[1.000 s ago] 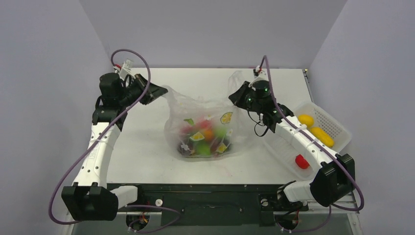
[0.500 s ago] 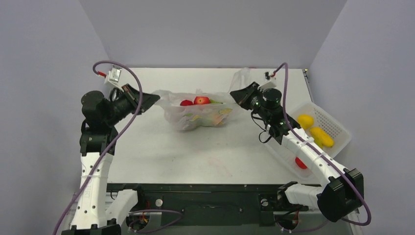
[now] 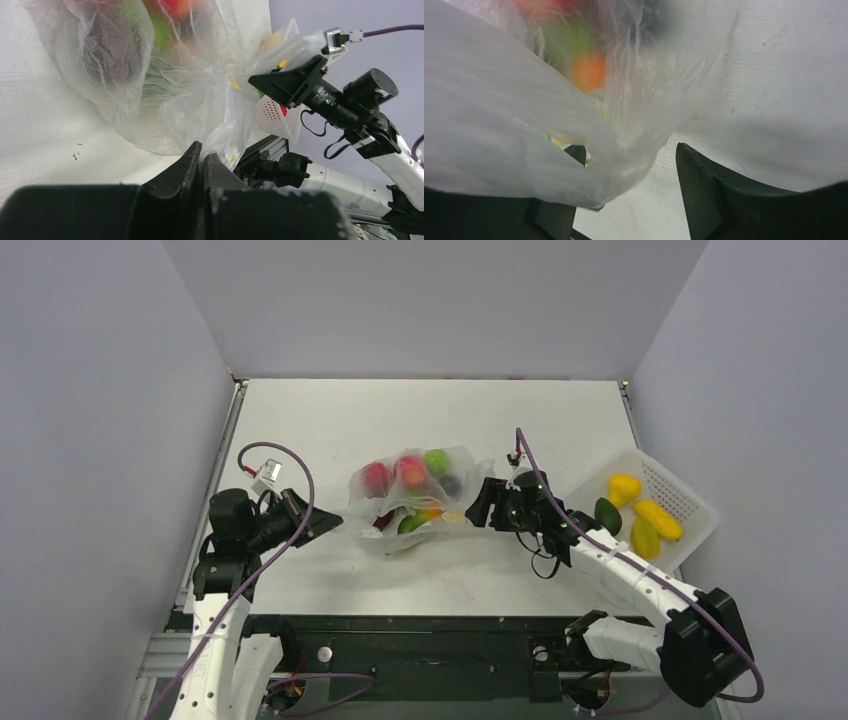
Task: Take the fake fruits out of the plastic bag
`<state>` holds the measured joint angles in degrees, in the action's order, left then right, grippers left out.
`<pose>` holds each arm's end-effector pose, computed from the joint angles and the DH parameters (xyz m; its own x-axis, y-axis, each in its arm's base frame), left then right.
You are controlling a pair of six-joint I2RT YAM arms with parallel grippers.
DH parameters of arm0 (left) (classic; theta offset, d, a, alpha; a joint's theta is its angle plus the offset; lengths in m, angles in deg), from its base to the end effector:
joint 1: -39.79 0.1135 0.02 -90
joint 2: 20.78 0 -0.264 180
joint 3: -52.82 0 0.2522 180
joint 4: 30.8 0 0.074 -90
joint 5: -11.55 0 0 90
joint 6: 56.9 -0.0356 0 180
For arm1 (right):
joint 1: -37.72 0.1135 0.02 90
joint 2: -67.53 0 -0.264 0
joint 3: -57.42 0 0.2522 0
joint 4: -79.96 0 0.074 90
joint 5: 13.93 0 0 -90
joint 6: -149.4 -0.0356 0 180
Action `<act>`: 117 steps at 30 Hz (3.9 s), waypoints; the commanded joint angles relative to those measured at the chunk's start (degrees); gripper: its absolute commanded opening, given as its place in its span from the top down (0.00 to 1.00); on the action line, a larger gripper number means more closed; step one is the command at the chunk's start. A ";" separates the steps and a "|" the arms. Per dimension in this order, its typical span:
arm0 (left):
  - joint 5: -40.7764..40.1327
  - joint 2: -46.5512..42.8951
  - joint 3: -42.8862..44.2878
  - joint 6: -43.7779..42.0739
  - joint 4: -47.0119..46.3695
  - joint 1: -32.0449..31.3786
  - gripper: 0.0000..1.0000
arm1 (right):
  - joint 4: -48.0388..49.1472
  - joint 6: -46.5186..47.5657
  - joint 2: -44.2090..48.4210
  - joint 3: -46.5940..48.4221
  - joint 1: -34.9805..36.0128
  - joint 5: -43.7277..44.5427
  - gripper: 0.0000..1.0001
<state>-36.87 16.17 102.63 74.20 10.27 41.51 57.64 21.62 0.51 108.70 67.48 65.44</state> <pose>0.1442 -0.0193 0.2808 -0.7256 -0.5137 -0.4578 0.1130 0.5673 -0.8157 0.2099 0.1276 0.2209 -0.7991 0.2367 -0.5526 -0.1574 0.8048 0.5722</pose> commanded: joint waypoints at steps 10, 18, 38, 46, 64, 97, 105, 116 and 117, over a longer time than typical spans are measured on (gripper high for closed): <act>-0.08 -1.75 1.47 -4.03 0.89 0.39 0.63 | -18.98 0.94 16.97 8.19 9.11 23.86 0.27; 0.21 -1.35 1.29 -4.62 -3.67 0.39 0.26 | 2.34 -23.01 18.68 -1.21 16.28 24.59 0.16; -2.74 -3.96 4.35 -9.27 6.11 -3.40 0.55 | 18.39 -33.58 -2.69 -3.08 22.12 32.25 0.66; -7.19 2.26 21.75 -11.91 2.65 -4.11 0.32 | 21.24 -29.04 1.14 -9.53 23.55 30.76 1.00; -46.97 52.63 56.60 -43.87 22.88 -39.03 0.21 | 21.93 -27.15 4.74 -11.22 23.75 30.72 1.00; -33.93 40.72 35.77 -35.59 -2.13 -32.44 1.00 | 51.05 -21.07 -17.22 -23.85 32.63 25.32 1.00; -32.18 40.55 35.63 -36.05 -2.19 -33.42 1.00 | 25.80 -13.92 -4.26 -14.99 39.36 39.03 0.54; -31.65 40.78 35.96 -36.38 -1.44 -34.49 1.00 | -3.51 -9.86 7.11 -6.02 52.97 63.19 0.23; -31.78 40.81 35.90 -36.46 -1.55 -34.56 1.00 | -5.75 -9.42 7.09 -4.31 54.87 66.07 0.22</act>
<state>-70.22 58.29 138.06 37.46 11.82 7.39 64.85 9.18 5.86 99.12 117.22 117.02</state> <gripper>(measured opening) 0.004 0.752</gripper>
